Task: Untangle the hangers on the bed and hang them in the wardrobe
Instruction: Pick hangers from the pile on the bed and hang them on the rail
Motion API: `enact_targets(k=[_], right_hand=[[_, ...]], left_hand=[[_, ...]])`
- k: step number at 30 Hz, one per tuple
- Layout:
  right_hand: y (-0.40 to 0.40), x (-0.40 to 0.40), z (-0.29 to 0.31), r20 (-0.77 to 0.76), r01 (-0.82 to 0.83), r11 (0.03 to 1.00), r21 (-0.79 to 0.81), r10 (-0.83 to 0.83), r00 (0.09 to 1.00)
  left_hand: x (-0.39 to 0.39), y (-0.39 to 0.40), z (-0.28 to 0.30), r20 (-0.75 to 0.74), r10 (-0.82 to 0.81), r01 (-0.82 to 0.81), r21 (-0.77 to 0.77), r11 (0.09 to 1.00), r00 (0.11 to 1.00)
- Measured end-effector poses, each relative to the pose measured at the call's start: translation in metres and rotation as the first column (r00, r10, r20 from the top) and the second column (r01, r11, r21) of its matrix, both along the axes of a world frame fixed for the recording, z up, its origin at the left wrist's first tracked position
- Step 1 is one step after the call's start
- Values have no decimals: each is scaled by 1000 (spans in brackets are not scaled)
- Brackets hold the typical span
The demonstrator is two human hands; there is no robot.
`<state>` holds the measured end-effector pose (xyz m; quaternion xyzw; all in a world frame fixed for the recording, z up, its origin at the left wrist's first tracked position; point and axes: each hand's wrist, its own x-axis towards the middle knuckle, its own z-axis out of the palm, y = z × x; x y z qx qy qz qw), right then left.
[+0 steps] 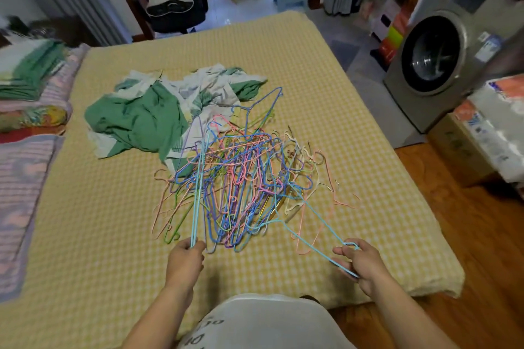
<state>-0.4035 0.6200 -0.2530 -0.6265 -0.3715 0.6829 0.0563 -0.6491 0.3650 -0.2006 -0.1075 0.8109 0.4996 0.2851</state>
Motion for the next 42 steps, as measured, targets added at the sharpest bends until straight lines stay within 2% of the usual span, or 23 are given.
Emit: enact_targets(k=[7, 19, 22, 26, 29, 31, 33, 35, 38, 40, 42], right_hand=[[12, 5, -2, -17, 40, 999, -17, -41, 999], [32, -41, -1, -60, -47, 999, 18, 48, 997], [33, -41, 6, -64, 10, 998, 55, -6, 998], [25, -30, 16, -109, 212, 972, 105, -201, 974], [0, -25, 19, -224, 354, 935, -16, -348, 910], [-22, -29, 30, -344, 390, 900, -194, -435, 832], [-51, -34, 42, -478, 375, 834, -404, -542, 691], [-78, -40, 53, -613, 271, 812, -517, -572, 545], [-126, -41, 62, -705, 278, 813, -512, -583, 404], [-156, -38, 63, -727, 317, 806, -500, -589, 352], [-200, -29, 62, -747, 334, 787, -519, -607, 270]], left_hand=[[1, 10, 2, -13, -52, 51, -35, 998, 999], [-13, 20, 6, -13, -41, 40, -33, 999, 999], [-15, 17, 8, -10, -76, 76, -19, 997, 997], [-18, 24, 17, -29, -216, 218, 70, 973, 976], [-15, 43, 27, 8, -373, 365, 184, 913, 928], [-12, 57, 31, 26, -433, 415, 237, 878, 901], [-9, 67, 33, 83, -523, 477, 309, 823, 848], [-8, 76, 36, 131, -582, 494, 400, 772, 802], [-3, 73, 45, 147, -704, 564, 496, 660, 695], [-7, 62, 42, 159, -745, 583, 526, 619, 648], [-12, 44, 35, 161, -833, 682, 503, 531, 529]])
